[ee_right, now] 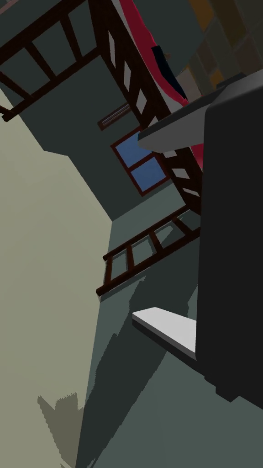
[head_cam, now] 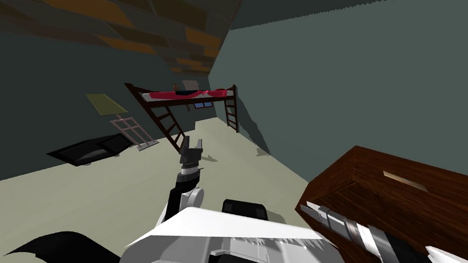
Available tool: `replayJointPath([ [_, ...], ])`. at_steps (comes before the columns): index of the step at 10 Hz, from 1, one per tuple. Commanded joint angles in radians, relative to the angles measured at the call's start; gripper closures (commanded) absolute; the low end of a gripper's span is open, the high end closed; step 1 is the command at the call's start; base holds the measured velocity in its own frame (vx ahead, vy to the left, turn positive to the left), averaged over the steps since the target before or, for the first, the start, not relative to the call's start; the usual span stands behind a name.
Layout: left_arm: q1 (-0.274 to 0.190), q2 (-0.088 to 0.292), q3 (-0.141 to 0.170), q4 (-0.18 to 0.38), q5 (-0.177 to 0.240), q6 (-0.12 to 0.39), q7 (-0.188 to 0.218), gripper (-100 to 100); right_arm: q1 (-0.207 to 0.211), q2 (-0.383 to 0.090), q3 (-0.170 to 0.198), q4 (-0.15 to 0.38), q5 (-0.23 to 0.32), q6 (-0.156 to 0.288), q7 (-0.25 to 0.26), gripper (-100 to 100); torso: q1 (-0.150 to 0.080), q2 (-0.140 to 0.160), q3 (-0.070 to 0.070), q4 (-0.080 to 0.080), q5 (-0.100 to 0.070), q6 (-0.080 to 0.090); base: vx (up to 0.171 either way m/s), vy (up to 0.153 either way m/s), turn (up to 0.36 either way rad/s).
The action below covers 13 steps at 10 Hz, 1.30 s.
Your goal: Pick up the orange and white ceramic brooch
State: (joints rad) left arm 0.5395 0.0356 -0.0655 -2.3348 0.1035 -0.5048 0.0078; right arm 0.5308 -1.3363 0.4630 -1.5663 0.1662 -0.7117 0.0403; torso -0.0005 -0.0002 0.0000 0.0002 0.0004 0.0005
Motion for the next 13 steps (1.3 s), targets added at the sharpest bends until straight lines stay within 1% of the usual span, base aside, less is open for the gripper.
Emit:
replayJointPath([
  [1, 0.0, 0.0, 0.0, 0.0, 0.0, 0.0, 0.0, 0, -0.006, -0.05, 0.01, 0.05, 0.03, -0.006, 0.005, -100, 0.0, 0.0, 0.0, 0.0, 0.0, 0.0, 0.031, 0.001, 0.096],
  [2, 0.0, 0.0, 0.0, 0.0, 0.0, 0.0, 0.0, 0, -0.006, -0.076, 0.01, 0.059, 0.03, -0.006, 0.005, -100, -0.001, -0.001, 0.0, 0.0, 0.0, -0.001, 0.034, -0.005, 0.049],
  [3, 0.0, 0.0, 0.0, 0.0, 0.0, 0.0, 0.0, 0, -0.006, -0.088, 0.01, 0.059, 0.03, -0.006, 0.005, -100, -0.001, -0.001, 0.0, 0.0, 0.0, 0.0, 0.016, -0.002, -0.014],
  [4, 0.0, 0.0, 0.0, 0.0, 0.0, 0.0, 0.0, 0, -0.001, -0.129, 0.014, 0.099, 0.052, -0.011, 0.01, -100, -0.001, 0.0, 0.0, 0.0, 0.0, 0.0, 0.025, -0.009, 0.087],
  [5, 0.0, 0.0, 0.0, 0.0, 0.0, 0.0, 0.0, 0, -0.001, -0.155, 0.014, 0.099, 0.052, -0.011, 0.01, -100, -0.001, 0.0, 0.0, 0.0, 0.0, 0.0, 0.027, -0.017, 0.064],
  [6, 0.0, 0.0, 0.0, 0.0, 0.0, 0.0, 0.0, 0, 0.004, -0.187, 0.018, 0.136, 0.075, -0.015, 0.015, -100, -0.002, 0.0, 0.0, 0.0, -0.001, 0.0, 0.043, -0.034, 0.086],
  [7, 0.0, 0.0, 0.0, 0.0, 0.0, 0.0, 0.0, 0, 0.004, -0.217, 0.018, 0.136, 0.075, -0.015, 0.015, -100, -0.003, -0.001, -0.001, 0.0, -0.001, 0.0, 0.038, -0.036, 0.057],
  [8, 0.0, 0.0, 0.0, 0.0, 0.0, 0.0, 0.0, 0, 0.01, -0.242, 0.021, 0.17, 0.098, -0.019, 0.018, -100, -0.003, -0.001, -0.001, 0.0, -0.001, 0.0, 0.04, -0.061, 0.095],
  [9, 0.0, 0.0, 0.0, 0.0, 0.0, 0.0, 0.0, 0, 0.01, -0.27, 0.021, 0.17, 0.098, -0.019, 0.018, -100, -0.004, -0.001, -0.001, 0.0, -0.001, 0.0, 0.039, -0.052, 0.056],
  [10, 0.0, 0.0, 0.0, 0.0, 0.0, 0.0, 0.0, 0, 0.018, -0.301, 0.025, 0.2, 0.121, -0.022, 0.022, -100, -0.004, -0.001, -0.001, 0.0, -0.001, 0.0, 0.042, -0.067, 0.095],
  [11, 0.0, 0.0, 0.0, 0.0, 0.0, 0.0, 0.0, 0, 0.018, -0.326, 0.025, 0.2, 0.121, -0.022, 0.022, -100, -0.005, -0.001, -0.001, 0.0, -0.001, 0.0, 0.04, -0.074, 0.045],
  [12, 0.0, 0.0, 0.0, 0.0, 0.0, 0.0, 0.0, 0, 0.027, -0.367, 0.029, 0.227, 0.144, -0.025, 0.025, -100, -0.005, -0.001, -0.001, 0.0, -0.002, 0.0, 0.046, -0.088, 0.081],
  [13, 0.0, 0.0, 0.0, 0.0, 0.0, 0.0, 0.0, 0, 0.027, -0.37, 0.029, 0.227, 0.144, -0.025, 0.025, -100, -0.006, -0.002, -0.001, 0.0, -0.002, 0.0, 0.058, -0.087, 0.049],
])
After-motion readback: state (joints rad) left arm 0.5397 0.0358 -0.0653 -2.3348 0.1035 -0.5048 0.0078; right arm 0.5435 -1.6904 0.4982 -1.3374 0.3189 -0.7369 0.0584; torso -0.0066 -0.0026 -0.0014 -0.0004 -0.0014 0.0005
